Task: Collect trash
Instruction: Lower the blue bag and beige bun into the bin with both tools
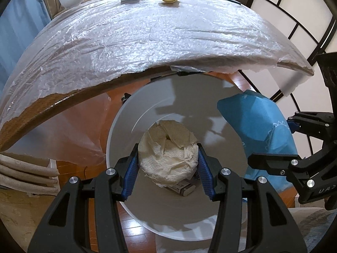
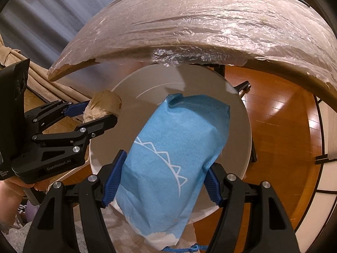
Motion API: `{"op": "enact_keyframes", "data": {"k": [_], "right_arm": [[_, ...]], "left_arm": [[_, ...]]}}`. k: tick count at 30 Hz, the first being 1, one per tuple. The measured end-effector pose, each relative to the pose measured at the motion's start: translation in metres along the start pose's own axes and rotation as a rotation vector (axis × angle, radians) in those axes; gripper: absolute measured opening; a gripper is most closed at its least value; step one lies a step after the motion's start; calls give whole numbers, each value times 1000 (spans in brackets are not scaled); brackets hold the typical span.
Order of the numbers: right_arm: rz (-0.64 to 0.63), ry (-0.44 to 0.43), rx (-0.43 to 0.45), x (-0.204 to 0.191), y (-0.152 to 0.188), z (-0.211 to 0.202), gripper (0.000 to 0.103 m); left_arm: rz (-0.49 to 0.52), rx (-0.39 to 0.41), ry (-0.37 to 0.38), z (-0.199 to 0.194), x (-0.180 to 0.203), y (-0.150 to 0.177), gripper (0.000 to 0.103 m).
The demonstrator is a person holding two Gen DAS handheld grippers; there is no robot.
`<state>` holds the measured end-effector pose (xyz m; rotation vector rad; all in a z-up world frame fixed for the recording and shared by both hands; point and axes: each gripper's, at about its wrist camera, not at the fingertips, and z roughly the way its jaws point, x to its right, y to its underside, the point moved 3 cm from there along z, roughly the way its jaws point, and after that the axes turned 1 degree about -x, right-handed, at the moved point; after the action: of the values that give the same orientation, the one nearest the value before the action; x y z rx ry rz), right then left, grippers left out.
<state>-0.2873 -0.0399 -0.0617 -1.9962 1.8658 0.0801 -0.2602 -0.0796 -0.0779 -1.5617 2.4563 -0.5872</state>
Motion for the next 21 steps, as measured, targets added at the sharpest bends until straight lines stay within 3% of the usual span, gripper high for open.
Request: {"op": "enact_keyframes", "data": {"k": [21], "right_arm": [[-2,12,-25,2,-6,20,67]], "left_arm": [[-1,-39,-28,25,3,-6,52]]}}
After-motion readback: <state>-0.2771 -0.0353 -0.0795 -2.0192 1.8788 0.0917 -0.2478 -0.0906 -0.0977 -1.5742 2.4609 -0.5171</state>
